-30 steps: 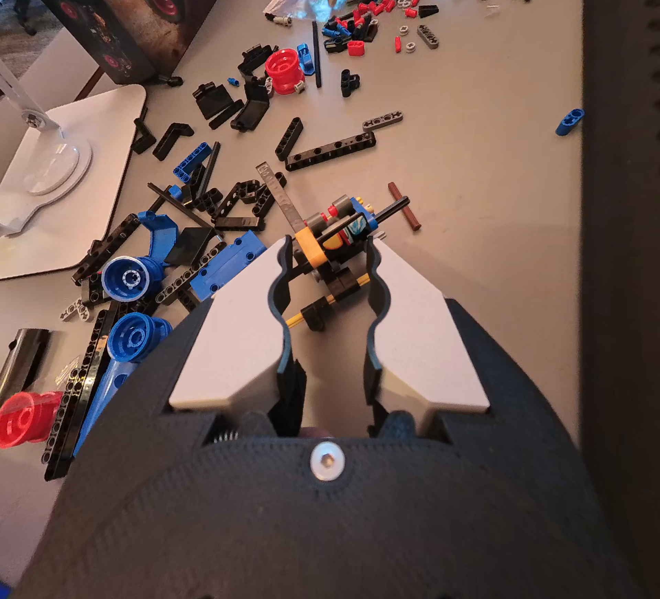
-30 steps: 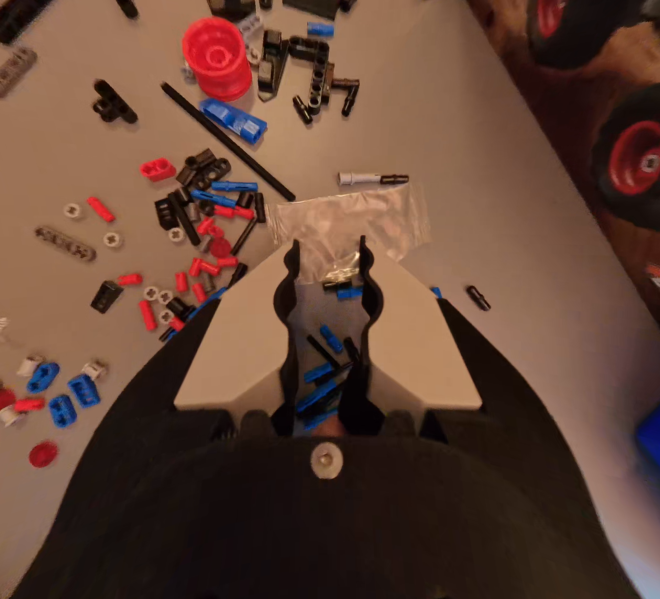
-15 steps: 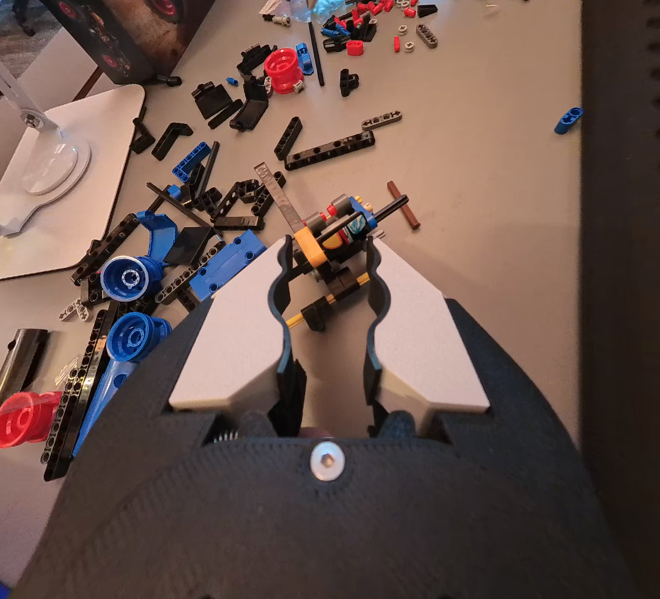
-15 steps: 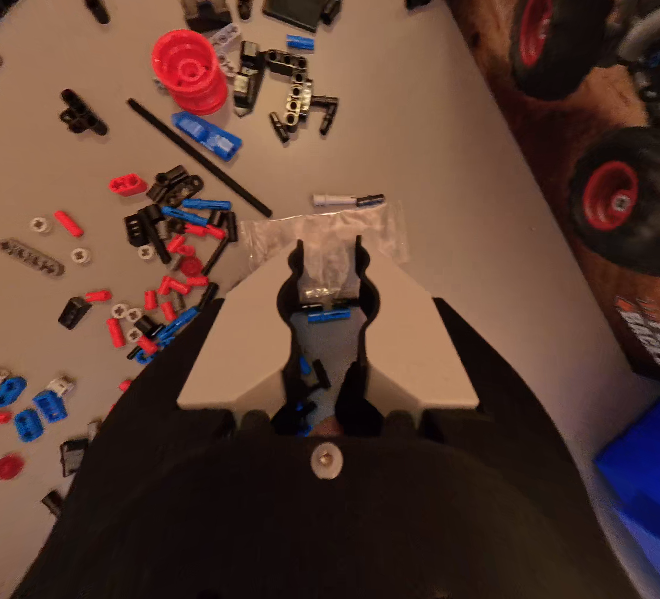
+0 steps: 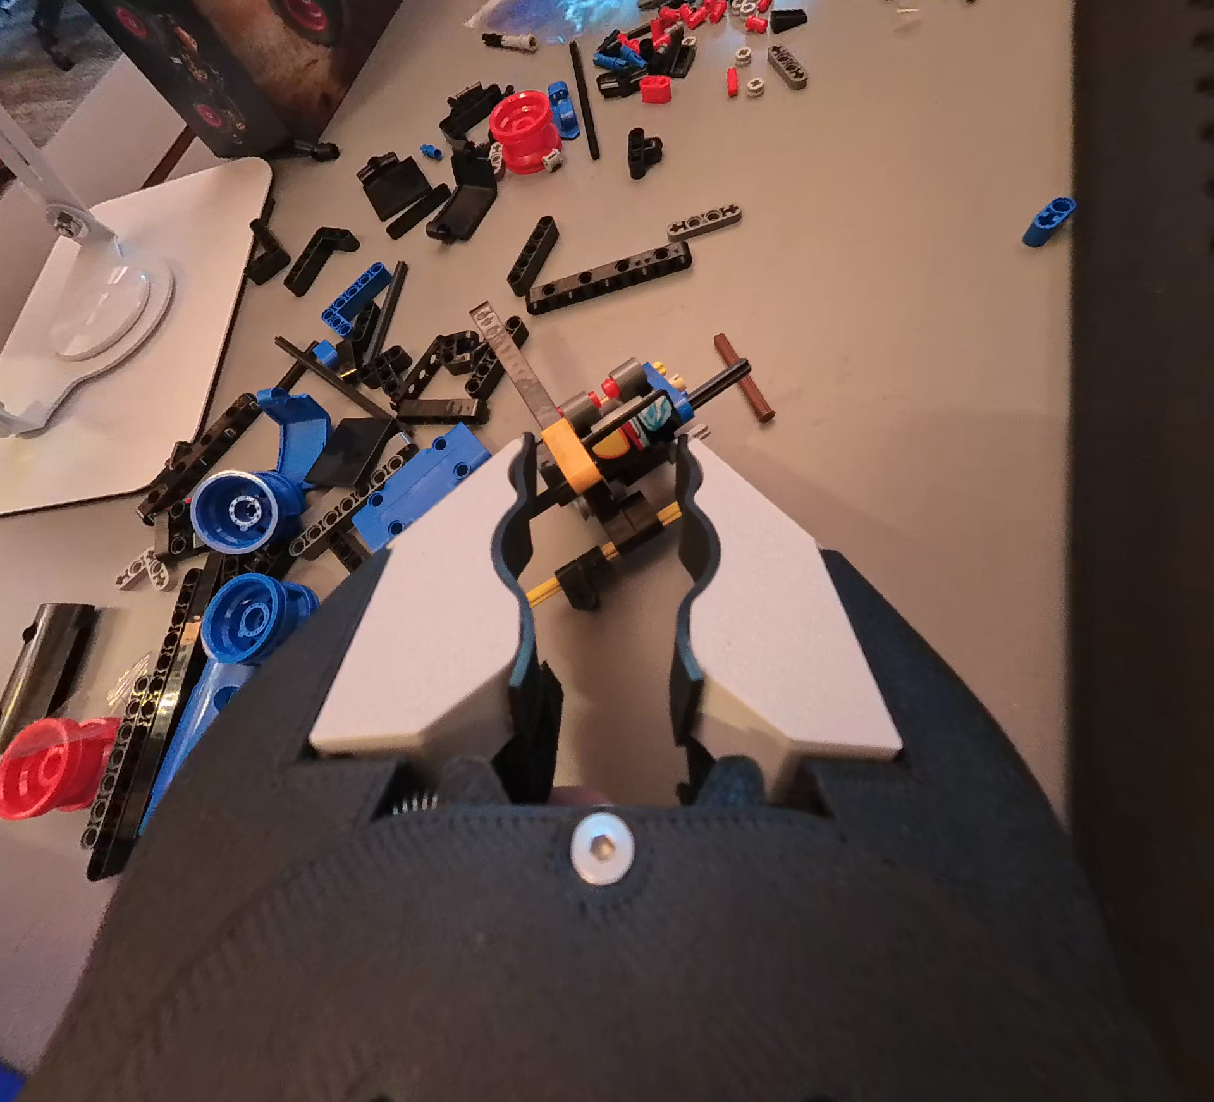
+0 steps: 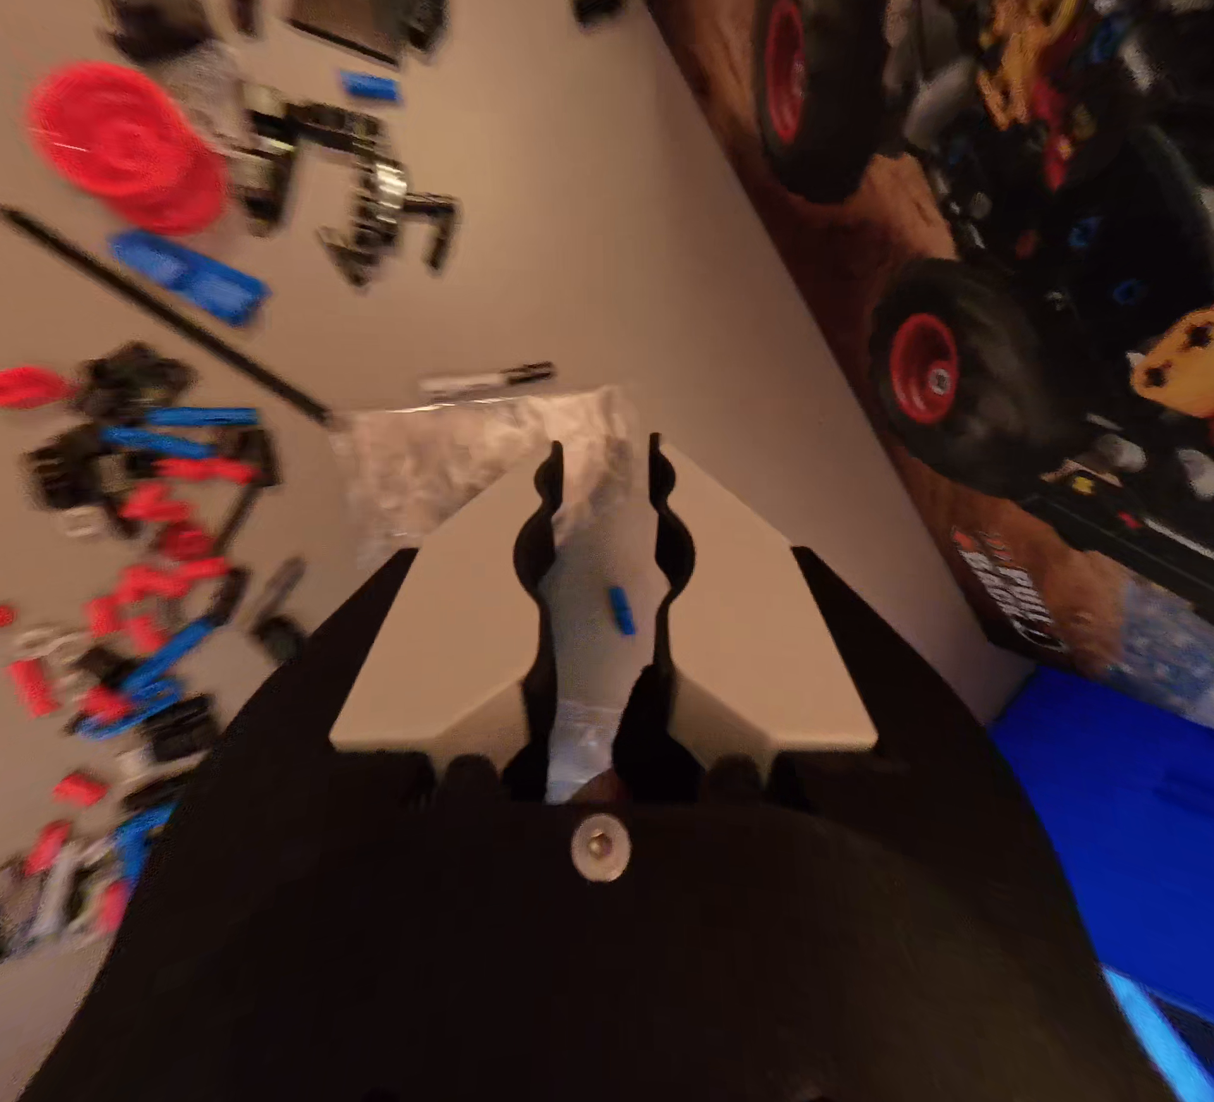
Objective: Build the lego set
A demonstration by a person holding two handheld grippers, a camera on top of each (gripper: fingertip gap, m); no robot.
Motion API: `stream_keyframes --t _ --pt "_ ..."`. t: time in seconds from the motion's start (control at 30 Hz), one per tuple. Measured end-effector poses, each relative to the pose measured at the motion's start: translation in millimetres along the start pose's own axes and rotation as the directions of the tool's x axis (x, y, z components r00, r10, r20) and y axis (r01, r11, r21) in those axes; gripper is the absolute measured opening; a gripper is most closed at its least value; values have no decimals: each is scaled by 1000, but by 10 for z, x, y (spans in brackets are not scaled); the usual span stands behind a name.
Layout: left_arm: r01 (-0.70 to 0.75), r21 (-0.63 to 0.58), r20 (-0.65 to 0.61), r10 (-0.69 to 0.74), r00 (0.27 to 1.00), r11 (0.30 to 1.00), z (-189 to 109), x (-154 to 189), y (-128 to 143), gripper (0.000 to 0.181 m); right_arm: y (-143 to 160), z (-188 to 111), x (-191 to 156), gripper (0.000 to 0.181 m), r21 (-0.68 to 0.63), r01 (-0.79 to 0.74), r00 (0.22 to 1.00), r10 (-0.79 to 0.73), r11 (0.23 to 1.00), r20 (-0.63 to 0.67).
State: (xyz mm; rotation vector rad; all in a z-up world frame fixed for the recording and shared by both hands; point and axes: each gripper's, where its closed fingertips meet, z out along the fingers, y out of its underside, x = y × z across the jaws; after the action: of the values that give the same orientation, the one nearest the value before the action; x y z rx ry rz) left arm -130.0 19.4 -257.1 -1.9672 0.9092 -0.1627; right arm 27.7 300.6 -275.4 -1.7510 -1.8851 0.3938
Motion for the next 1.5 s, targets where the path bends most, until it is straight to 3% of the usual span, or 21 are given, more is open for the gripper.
stream_keyframes --t 0.07,0.13,0.2,0.27,0.33,0.47,0.53,0.63,0.7,0.83,1.07,1.37,1.5 --pt "2 11 0 -2 1000 1000 -7 -4 -20 40 -18 -62 -225 34 19 8 995 -10 1000 95" --pt "3 15 -3 -3 1000 1000 -5 -1 -30 41 79 -29 -312 39 -28 40 993 -36 999 109" --pt "-1 9 -7 1 1000 1000 4 10 -21 42 67 7 -339 28 -12 25 993 -24 1000 119" --pt "-6 4 -8 6 1000 1000 7 20 -14 42 72 46 -294 0 -11 12 994 -11 1000 110" --pt "-8 5 -4 8 1000 1000 -1 20 -16 42 51 77 -216 0 1 -4 995 4 1000 95" --pt "-7 12 4 7 1000 1000 -17 4 -30 42 101 99 139 0 -46 -11 998 8 999 -65" --pt "-8 12 5 8 1000 1000 -21 5 -30 42 63 -48 115 23 -29 12 996 -14 1000 -89" --pt "-9 16 9 9 1000 1000 -33 -2 -37 42 38 -383 -458 20 46 140 989 -143 989 48" --pt "-9 24 4 9 1000 1000 -37 4 -55 42 211 -504 -883 26 43 224 963 -228 974 143" --pt "-13 18 -16 14 1000 1000 -13 42 -54 43 482 -532 -1227 34 11 258 943 -254 966 216" --pt "-8 22 -14 8 1000 1000 -19 50 -61 44 494 -456 -1207 20 16 240 941 -236 971 243" --pt "-10 23 -12 11 1000 1000 -21 45 -65 45 490 -467 -1178 19 42 204 945 -208 978 254" --pt "-11 26 -8 11 1000 1000 -26 39 -69 45 312 -571 -1182 20 123 188 951 -212 974 226"
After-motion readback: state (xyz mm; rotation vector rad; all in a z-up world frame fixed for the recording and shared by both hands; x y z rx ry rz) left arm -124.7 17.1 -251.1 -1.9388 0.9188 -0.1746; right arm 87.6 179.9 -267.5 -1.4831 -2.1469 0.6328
